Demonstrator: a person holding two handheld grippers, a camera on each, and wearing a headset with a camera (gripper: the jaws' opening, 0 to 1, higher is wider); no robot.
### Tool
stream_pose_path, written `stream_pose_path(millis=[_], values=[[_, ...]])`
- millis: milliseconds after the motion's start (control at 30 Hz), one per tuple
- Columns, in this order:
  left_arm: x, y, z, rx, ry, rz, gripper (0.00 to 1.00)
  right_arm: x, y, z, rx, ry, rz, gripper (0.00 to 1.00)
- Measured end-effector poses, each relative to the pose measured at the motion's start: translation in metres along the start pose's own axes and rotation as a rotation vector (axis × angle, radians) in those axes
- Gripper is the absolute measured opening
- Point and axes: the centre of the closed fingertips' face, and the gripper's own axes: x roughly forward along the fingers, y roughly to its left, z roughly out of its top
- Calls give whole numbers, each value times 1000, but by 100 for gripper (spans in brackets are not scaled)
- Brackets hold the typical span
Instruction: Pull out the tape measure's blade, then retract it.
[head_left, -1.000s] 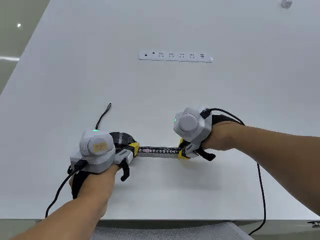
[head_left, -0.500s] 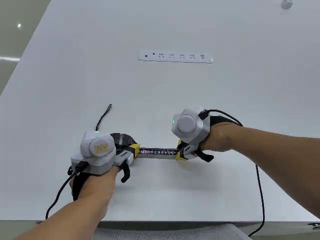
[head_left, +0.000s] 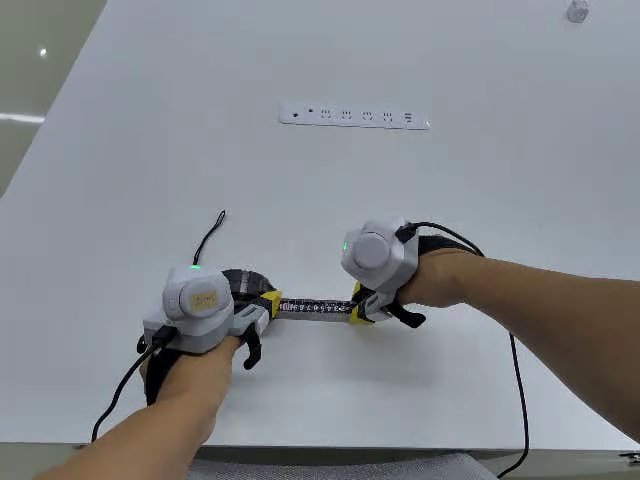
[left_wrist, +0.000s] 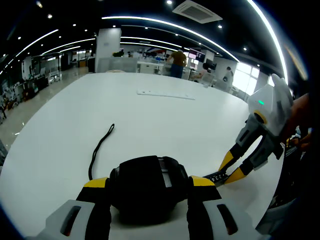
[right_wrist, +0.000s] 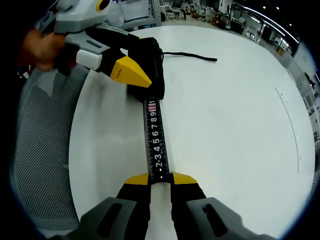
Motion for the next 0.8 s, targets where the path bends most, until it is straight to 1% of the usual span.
stream_pose_path(millis=[800], values=[[-1, -1, 0, -6, -1, -5, 58, 7, 1, 12, -9, -12, 4, 14]])
